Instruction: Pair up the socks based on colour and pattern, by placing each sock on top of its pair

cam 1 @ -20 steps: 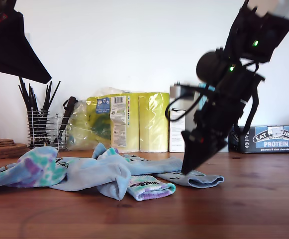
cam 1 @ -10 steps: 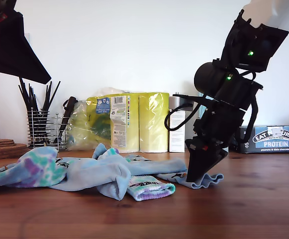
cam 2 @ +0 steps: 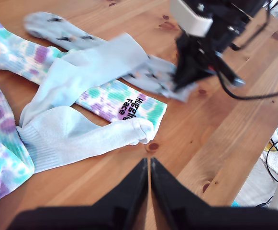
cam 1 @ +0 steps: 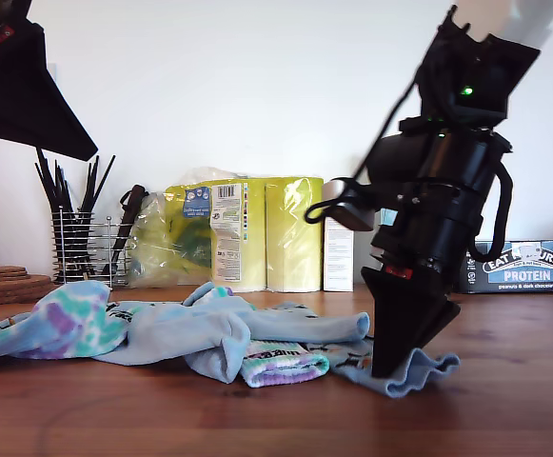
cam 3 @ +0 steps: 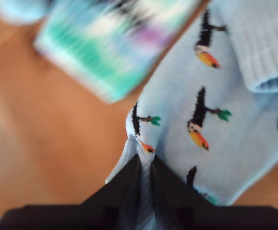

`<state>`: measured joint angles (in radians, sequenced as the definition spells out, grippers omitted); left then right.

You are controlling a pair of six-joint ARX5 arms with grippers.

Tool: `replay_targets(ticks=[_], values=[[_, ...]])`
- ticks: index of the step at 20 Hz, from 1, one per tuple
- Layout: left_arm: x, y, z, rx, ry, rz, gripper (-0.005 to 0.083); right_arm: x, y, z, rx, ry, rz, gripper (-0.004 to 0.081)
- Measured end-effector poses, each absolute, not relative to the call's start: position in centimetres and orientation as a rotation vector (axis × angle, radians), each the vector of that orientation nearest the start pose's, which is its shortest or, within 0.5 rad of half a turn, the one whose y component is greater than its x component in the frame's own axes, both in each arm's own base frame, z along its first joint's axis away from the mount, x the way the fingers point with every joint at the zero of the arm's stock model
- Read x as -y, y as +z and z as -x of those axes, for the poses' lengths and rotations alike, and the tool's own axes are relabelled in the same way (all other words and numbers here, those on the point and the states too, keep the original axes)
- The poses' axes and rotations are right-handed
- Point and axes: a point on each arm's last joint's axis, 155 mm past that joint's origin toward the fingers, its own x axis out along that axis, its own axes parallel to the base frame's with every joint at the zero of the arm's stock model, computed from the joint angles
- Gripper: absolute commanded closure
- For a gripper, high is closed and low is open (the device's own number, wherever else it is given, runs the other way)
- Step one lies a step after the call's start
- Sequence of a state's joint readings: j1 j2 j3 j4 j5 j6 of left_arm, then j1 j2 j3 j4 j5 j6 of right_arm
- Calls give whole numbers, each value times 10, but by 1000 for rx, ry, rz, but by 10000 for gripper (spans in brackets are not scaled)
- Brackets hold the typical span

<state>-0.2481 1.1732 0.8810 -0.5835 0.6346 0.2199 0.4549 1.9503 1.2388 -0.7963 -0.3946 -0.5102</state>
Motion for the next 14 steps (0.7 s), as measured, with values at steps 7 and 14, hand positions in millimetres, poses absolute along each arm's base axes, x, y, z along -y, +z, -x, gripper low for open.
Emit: replay_targets(ticks=[7,14], values=[[180,163,-266,-824,-914,-12,797,-237,-2,-196,-1633,1128,450,782],[178,158,-260,-860,-911,-9,797,-264,1,-151,-1680,1251,462,763]])
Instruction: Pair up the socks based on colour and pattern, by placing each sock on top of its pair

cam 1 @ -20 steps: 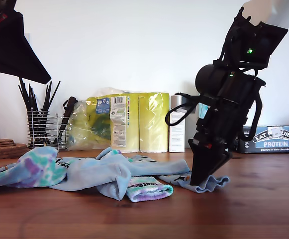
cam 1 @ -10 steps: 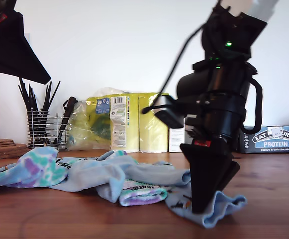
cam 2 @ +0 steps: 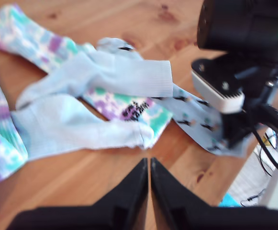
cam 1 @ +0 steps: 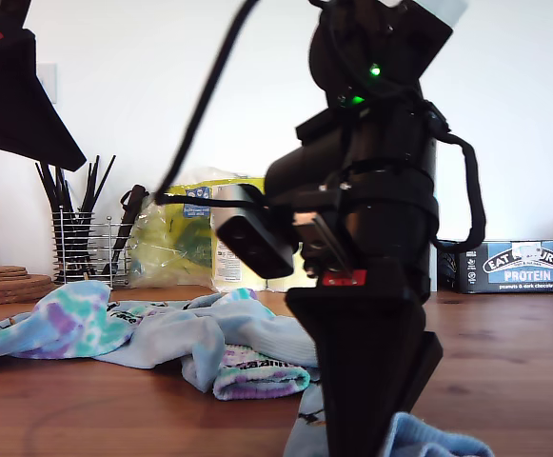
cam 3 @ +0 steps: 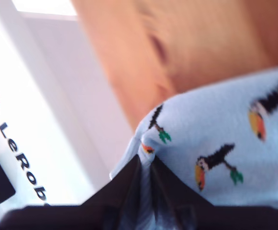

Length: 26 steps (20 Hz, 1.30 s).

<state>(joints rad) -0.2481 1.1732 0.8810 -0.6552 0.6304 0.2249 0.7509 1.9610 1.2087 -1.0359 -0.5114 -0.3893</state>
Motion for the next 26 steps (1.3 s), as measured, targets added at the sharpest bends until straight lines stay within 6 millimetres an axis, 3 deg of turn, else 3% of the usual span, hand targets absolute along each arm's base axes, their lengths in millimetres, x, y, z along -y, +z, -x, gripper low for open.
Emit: replay_targets(ticks=[6,8,12,18,19,20,21,22,26], values=[[173,155,-265,-860,-878,-32,797,-260,11,-155,-1668,1238,443,649],[173,156,-265,-859,-878,-32,797,-262,33,-163,-1580,1247,436,590],[175,160,-271,-825,-879,-39,797,-261,80,-177,-1396,1244,426,566],[177,167,-279,-774,-880,-50,797,-253,79,-189,-1379,1195,442,504],[177,167,-279,-775,-880,-49,797,-253,78,-191,-1371,1189,452,511],[177,168,-280,-768,-882,-50,797,-252,77,-195,-1360,1178,465,573],[180,169,-281,-756,-889,-56,797,-253,77,-197,-1350,1175,468,701],[185,169,-282,-746,-901,-64,797,-253,77,-200,-1343,1171,465,778],[218,145,-292,-754,-984,-99,797,-240,79,-230,-1311,1080,389,784]])
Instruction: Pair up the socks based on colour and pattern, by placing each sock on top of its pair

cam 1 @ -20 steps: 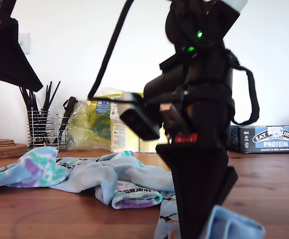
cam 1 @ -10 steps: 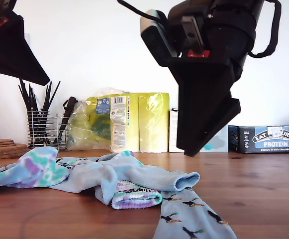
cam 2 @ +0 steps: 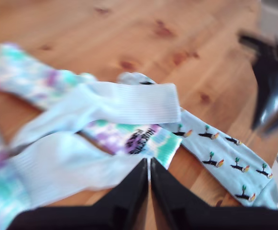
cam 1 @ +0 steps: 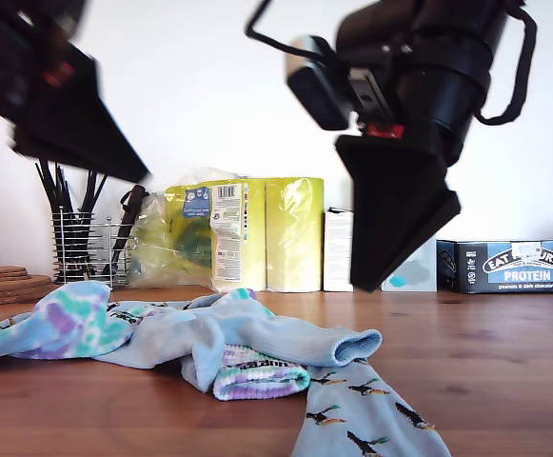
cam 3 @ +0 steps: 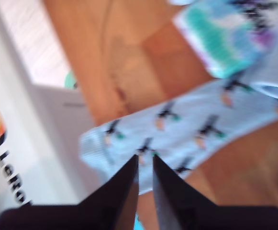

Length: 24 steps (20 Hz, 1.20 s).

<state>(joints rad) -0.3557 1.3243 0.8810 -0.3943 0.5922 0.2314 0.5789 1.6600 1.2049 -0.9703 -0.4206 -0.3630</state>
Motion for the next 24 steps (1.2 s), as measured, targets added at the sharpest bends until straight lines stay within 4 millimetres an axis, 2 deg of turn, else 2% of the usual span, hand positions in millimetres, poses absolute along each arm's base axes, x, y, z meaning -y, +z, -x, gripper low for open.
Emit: replay_targets(ticks=[3,4,7,10,12,13,15,18,20,22,24], values=[[226,121,-298,-802,-995,-100,797,-232,92,-269,-1201,988,322,784],[227,117,-300,-808,-995,-100,797,-232,97,-281,-1152,970,308,784],[229,119,-302,-792,-997,-105,797,-240,98,-301,-1076,955,320,784],[229,119,-302,-792,-997,-105,797,-244,71,-319,-1083,922,333,784],[229,118,-301,-799,-994,-99,797,-237,46,-344,-1080,821,373,783],[229,118,-301,-801,-993,-98,797,-235,39,-359,-1051,782,378,783],[228,117,-300,-807,-993,-97,797,-232,41,-380,-994,749,363,783],[228,117,-300,-807,-993,-97,797,-222,41,-394,-973,715,346,783],[228,117,-300,-807,-993,-97,797,-220,26,-402,-997,706,341,783],[228,117,-300,-807,-993,-97,797,-224,3,-398,-1042,728,333,783],[228,117,-300,-807,-993,-97,797,-229,8,-401,-1023,746,319,783]])
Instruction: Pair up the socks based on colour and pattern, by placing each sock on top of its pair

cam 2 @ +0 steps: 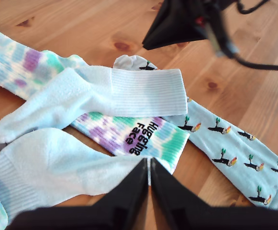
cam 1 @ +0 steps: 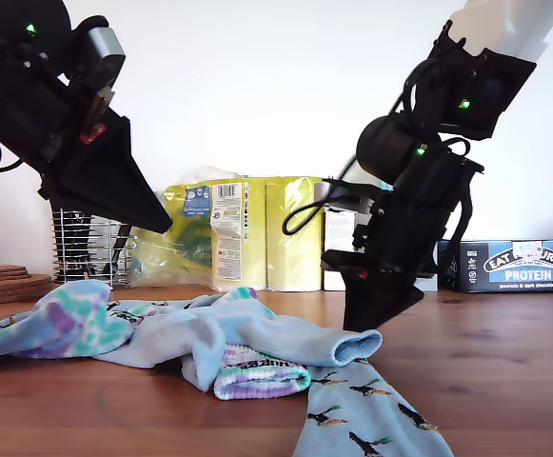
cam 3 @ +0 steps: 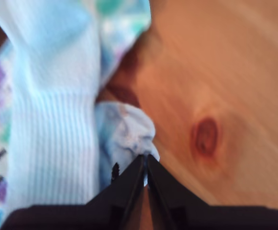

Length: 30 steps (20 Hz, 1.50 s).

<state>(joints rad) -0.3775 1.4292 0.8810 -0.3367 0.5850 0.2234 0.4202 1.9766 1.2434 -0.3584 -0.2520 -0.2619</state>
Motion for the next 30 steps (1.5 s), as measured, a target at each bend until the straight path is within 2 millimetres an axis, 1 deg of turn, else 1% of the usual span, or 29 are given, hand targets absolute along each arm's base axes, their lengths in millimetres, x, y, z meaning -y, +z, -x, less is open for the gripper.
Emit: replay_targets(ticks=[5,8,9,12,14,16,18,19,21,24,25,26,28,30], values=[[225,110,-289,-870,-998,-84,797,-230,9,-403,-1015,746,321,783],[222,103,-280,-926,-996,-76,797,-222,7,-418,-969,716,366,783],[221,101,-277,-946,-994,-73,797,-216,3,-422,-962,707,402,783],[218,97,-271,-981,-992,-68,797,-202,4,-440,-920,670,459,783],[218,96,-269,-993,-992,-66,797,-189,6,-456,-890,614,470,783],[218,96,-266,-1002,-1001,-59,797,-175,7,-468,-878,574,462,783],[219,96,-264,-1007,-1008,-53,797,-169,10,-480,-869,551,457,783],[219,96,-264,-1006,-1011,-51,797,-165,13,-485,-867,541,452,783],[220,98,-266,-994,-1012,-53,797,-168,25,-491,-875,534,423,783],[222,101,-271,-960,-1014,-58,797,-183,50,-497,-865,572,385,783],[223,102,-274,-948,-1012,-62,797,-184,54,-497,-871,576,383,783],[223,104,-280,-920,-1002,-75,797,-186,54,-494,-889,590,371,783],[222,109,-298,-843,-962,-122,797,-195,50,-472,-964,652,303,783],[224,120,-316,-752,-942,-149,797,-203,52,-448,-1028,717,247,783]])
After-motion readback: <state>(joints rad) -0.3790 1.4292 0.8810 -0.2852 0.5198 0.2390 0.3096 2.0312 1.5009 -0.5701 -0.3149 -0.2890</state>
